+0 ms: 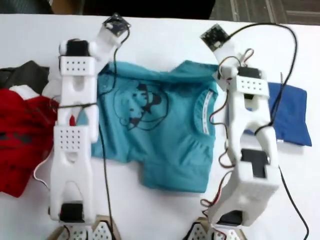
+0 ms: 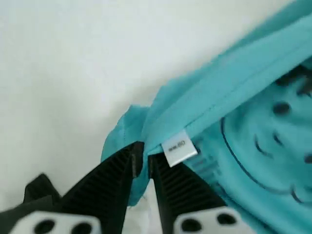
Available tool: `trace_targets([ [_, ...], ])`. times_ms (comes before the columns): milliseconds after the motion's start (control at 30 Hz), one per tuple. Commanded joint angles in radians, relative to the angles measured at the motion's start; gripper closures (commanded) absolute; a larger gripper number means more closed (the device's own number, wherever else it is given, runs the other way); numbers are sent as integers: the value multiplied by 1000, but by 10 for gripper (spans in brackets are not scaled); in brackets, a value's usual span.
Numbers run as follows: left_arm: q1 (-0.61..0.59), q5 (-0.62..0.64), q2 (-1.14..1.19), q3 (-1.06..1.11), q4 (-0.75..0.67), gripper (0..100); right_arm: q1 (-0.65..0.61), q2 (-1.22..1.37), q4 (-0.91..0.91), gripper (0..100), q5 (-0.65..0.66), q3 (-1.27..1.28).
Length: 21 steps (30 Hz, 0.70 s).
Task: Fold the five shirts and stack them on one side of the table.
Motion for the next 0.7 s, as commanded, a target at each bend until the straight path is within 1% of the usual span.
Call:
trace_targets([
  [0,-17,-11,-26,-122,103,976,8,-205,143,978,-9,-55],
  [67,-41,-9,-61,-90,103,976,8,-278,237,978,-9,-51],
  [133,-52,-9,-112,8,104,976,8,-337,334,978,-8,-49],
  [300,-51,-5,-333,418,103,976,7,-466,489,978,-8,34],
  [467,-55,-11,-569,839,71,975,7,-595,526,978,-8,247],
  [667,-104,-17,-749,1264,-71,975,10,-756,510,978,63,549],
])
